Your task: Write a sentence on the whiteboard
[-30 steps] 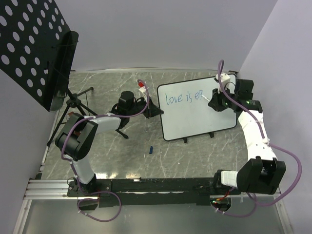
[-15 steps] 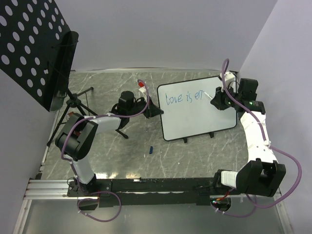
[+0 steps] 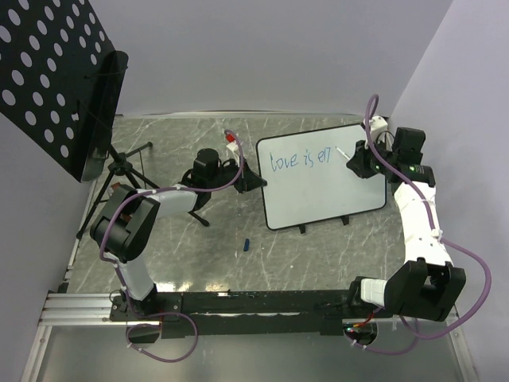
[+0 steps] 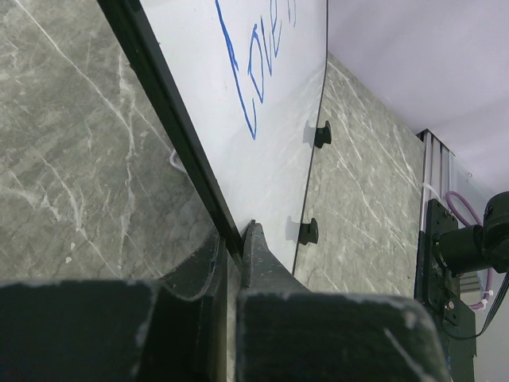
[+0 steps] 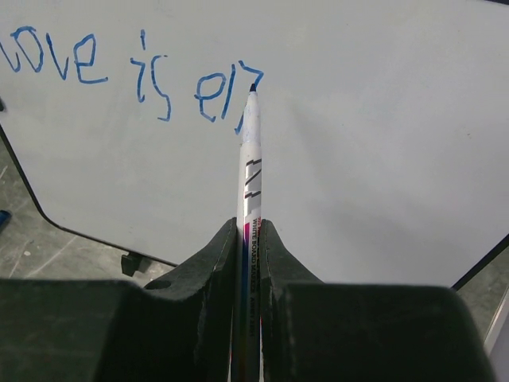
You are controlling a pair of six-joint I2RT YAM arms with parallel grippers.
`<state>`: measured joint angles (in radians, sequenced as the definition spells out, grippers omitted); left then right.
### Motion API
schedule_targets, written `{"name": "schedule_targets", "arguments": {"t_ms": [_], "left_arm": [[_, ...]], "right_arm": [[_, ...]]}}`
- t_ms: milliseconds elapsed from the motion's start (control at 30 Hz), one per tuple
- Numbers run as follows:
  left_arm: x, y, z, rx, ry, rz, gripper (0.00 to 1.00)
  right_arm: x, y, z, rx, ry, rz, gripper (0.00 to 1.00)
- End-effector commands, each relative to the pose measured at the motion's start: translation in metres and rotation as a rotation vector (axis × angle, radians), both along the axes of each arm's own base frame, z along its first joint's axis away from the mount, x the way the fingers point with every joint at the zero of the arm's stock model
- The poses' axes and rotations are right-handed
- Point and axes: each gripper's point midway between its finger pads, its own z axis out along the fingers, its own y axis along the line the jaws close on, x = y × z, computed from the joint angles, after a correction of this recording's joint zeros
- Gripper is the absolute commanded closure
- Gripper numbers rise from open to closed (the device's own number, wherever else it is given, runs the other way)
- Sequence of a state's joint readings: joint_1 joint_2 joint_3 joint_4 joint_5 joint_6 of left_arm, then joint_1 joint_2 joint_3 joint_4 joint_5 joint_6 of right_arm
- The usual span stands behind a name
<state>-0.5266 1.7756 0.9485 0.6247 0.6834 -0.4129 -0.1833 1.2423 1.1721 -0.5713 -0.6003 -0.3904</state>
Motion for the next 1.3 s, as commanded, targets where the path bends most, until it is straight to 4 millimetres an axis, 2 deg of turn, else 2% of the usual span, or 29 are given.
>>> {"name": "schedule_targets", "arguments": {"t_ms": [0, 233, 733, 1033, 1267], "left_arm": [[-0.001, -0.001, -0.011, 0.068, -0.113, -0.03, 0.99], [-0.001, -0.003, -0.016, 0.072, -0.105, -0.034, 0.99], [-0.002, -0.003, -0.013, 0.074, -0.114, -0.035, 0.99], [-0.002, -0.004, -0.013, 0.074, -0.117, -0.038, 0.99], [-0.001, -0.004, -0.012, 0.074, -0.119, -0.037, 0.99]], "right_arm": [[0.011, -0.003, 0.015, -0.002, -0.074, 0.004, 1.0], [0.024, -0.011, 0.013, -0.012, -0.083, -0.021, 1.0], [0.043, -0.018, 0.013, 0.0, -0.074, -0.062, 1.0], [0.047, -0.02, 0.003, -0.006, -0.045, -0.07, 1.0], [0.041, -0.019, -0.008, -0.013, -0.016, -0.058, 1.0]]}}
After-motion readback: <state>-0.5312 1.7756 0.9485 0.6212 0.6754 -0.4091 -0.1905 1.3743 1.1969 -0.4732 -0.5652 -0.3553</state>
